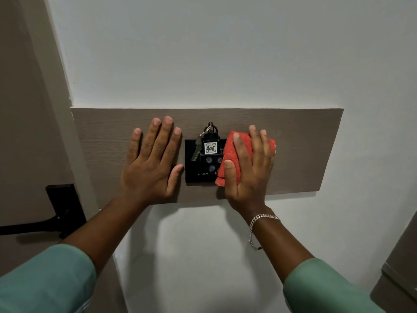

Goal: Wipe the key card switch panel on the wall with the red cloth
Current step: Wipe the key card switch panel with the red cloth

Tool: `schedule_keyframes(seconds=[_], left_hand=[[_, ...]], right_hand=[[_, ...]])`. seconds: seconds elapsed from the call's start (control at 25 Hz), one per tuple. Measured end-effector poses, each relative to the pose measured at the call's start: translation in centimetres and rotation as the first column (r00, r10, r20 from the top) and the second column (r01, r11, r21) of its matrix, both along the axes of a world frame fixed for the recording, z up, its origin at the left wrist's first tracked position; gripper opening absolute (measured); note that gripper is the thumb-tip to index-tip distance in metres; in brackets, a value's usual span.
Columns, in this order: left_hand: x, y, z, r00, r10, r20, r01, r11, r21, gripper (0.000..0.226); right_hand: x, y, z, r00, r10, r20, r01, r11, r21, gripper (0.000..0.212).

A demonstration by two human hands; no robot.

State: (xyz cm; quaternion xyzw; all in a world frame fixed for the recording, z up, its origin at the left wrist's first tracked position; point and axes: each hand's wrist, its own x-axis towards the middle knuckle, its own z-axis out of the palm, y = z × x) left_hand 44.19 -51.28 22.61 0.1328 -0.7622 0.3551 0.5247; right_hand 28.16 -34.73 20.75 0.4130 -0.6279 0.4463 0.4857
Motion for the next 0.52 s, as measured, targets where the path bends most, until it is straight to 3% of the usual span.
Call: schedule_keyframes(seconds=[0.16, 0.24, 0.36, 0.44, 0.52], left_hand=[[0.0, 0.1, 0.0, 1.000, -0.004, 0.000, 0.004, 1.000, 0.006, 0.074], [-0.1, 0.2, 0.0, 1.000, -0.004, -0.003, 0.004, 1.000, 0.003, 0.074], [-0.1, 0.0, 0.0, 1.000, -0.003, -0.002, 0.003, 1.000, 0.003, 0.074], [-0.1, 0.1, 0.0, 1.000, -0.004, 0.000, 0.004, 1.000, 0.002, 0.074], [-0.1, 0.0, 0.0, 1.000, -0.006, -0.001, 0.006, 1.000, 0.007, 0.074]], right_hand=[[-2.1, 2.0, -2.4, 0.972, 0.007, -0.235, 0.034, 0.985, 0.169, 0.052], [-2.7, 2.4, -2.8, 0.983, 0.002, -0.186, 0.025, 0.990, 0.140, 0.051], [0.0, -0.1, -1.8, 0.996, 0.002, 0.092, 0.004, 0.998, -0.067, 0.054], [0.5, -0.8, -1.9, 0.999, -0.005, 0.052, 0.007, 0.999, -0.054, 0.055], [-0.7, 0.5, -3.0, 0.993, -0.019, -0.119, 0.029, 0.996, 0.086, 0.057]])
